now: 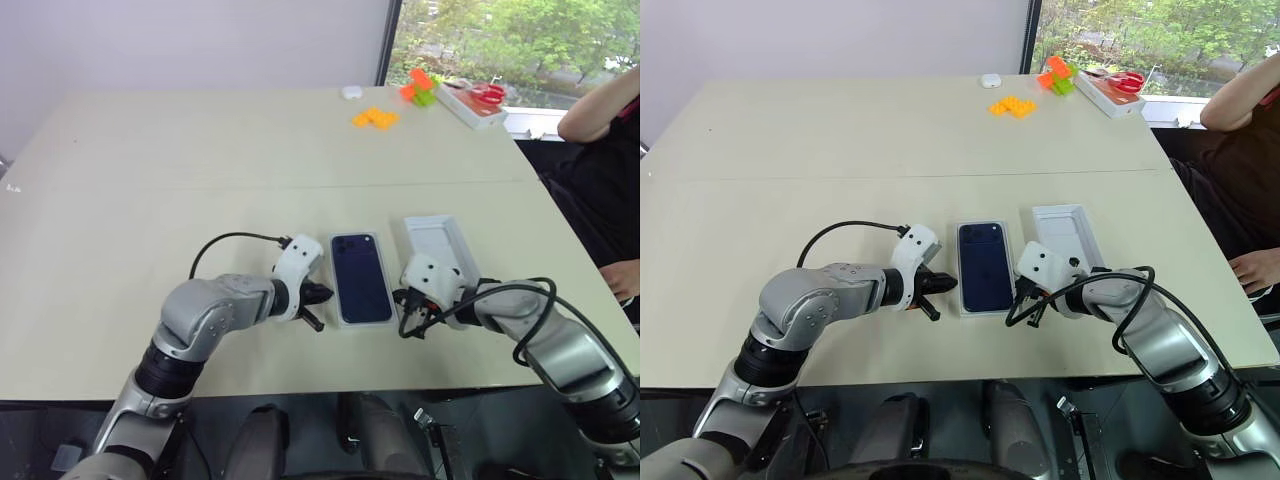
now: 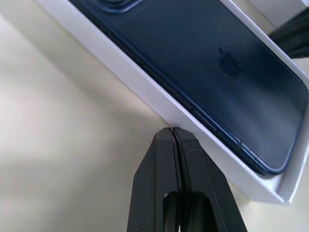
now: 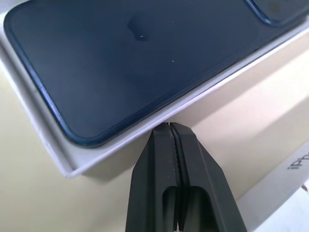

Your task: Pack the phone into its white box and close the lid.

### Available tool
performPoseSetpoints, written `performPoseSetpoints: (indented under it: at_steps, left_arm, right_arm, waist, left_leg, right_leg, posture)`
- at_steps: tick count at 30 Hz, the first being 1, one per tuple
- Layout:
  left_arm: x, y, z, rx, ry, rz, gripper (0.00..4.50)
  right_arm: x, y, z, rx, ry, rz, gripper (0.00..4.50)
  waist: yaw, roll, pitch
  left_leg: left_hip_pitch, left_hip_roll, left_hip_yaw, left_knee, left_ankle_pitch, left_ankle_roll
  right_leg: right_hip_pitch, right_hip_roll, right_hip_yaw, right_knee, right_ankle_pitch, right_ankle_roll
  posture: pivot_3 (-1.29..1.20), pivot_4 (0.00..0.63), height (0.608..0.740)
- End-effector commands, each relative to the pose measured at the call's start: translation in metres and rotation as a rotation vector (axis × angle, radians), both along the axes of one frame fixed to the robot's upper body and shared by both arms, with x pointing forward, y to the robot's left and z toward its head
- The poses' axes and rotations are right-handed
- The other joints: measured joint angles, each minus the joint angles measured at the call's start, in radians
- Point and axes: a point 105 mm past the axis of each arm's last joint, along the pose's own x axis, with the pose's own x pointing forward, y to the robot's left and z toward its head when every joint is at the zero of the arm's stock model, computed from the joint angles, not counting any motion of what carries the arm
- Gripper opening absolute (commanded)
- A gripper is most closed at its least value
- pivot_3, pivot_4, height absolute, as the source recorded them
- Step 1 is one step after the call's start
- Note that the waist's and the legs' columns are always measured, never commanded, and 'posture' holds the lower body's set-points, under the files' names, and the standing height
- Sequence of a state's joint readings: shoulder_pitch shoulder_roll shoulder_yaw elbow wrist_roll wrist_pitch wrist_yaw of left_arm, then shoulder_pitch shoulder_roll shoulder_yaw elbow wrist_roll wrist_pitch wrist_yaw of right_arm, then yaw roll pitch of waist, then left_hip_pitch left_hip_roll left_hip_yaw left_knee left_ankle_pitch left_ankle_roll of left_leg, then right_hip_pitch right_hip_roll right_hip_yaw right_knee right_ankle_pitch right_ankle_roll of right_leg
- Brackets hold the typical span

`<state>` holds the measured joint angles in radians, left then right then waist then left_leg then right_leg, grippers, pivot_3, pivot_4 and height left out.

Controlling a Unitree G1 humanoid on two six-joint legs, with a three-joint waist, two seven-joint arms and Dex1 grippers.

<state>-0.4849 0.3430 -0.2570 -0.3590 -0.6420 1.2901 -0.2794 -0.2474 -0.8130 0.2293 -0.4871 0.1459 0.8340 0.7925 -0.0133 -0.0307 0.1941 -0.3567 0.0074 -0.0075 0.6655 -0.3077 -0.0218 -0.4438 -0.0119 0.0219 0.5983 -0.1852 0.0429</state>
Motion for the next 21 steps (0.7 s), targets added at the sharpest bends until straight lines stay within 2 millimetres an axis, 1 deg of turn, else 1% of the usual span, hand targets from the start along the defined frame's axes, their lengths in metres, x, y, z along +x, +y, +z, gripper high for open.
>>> performPoseSetpoints:
  at_steps: [1,6,10,15,18,20,21]
  left_arm:
    - [-0.015,-0.018,0.008,-0.054,0.002,-0.103,0.06]
    - [-0.01,-0.013,0.006,-0.044,0.007,-0.069,0.06]
    - [-0.009,-0.006,0.009,-0.057,0.002,-0.053,0.06]
    - [-0.002,0.02,0.019,-0.105,-0.013,0.041,0.06]
    - [0.004,0.036,0.027,-0.129,-0.036,0.103,0.06]
    - [0.007,0.043,0.031,-0.14,-0.045,0.129,0.06]
    - [0.011,0.049,0.038,-0.141,-0.103,0.138,0.02]
  right_arm:
    - [-0.007,0.011,0.013,0.028,-0.035,0.071,0.0]
    - [-0.006,0.007,0.013,0.016,-0.036,0.061,0.0]
    - [-0.003,-0.003,0.017,-0.004,-0.05,0.04,0.0]
    - [-0.003,-0.021,0.032,-0.009,-0.073,0.018,0.0]
    - [-0.004,-0.027,0.045,0.024,-0.079,0.005,0.0]
    - [-0.004,-0.028,0.05,0.051,-0.073,-0.003,0.0]
    - [0.0,-0.03,0.058,0.087,-0.064,-0.041,0.26]
  waist:
    - [0.0,0.0,0.0]
    - [0.0,0.0,0.0]
    - [0.0,0.0,0.0]
    - [0.0,0.0,0.0]
    - [-0.001,0.0,0.0]
    - [-0.001,0.0,0.0]
    - [-0.002,0.0,0.0]
  left_leg:
    - [0.0,0.0,0.0,0.0,0.0,0.0]
    - [0.0,0.0,0.0,0.0,0.0,0.0]
    - [0.0,0.0,0.0,0.001,0.0,0.0]
    - [0.0,0.0,0.0,0.001,0.0,0.0]
    - [0.0,0.0,0.0,0.001,0.0,0.0]
    - [0.001,0.0,0.0,0.001,0.0,0.0]
    - [0.001,0.0,0.0,0.001,0.0,0.0]
  right_leg:
    - [0.0,0.0,0.0,0.0,0.0,0.0]
    - [0.0,0.0,0.0,0.0,0.0,0.0]
    - [0.0,0.0,0.0,0.0,0.0,0.0]
    - [0.0,0.0,0.0,0.0,0.0,0.0]
    - [0.0,0.0,0.0,0.001,0.0,0.0]
    - [0.0,0.001,0.0,0.002,0.0,0.0]
    - [0.0,0.001,0.0,0.002,0.0,0.0]
  posture:
    - [0.0,0.15,0.74]
    - [0.0,0.15,0.74]
    - [0.0,0.15,0.74]
    - [0.0,0.15,0.74]
    - [0.0,0.15,0.74]
    - [0.0,0.15,0.74]
    - [0.0,0.15,0.74]
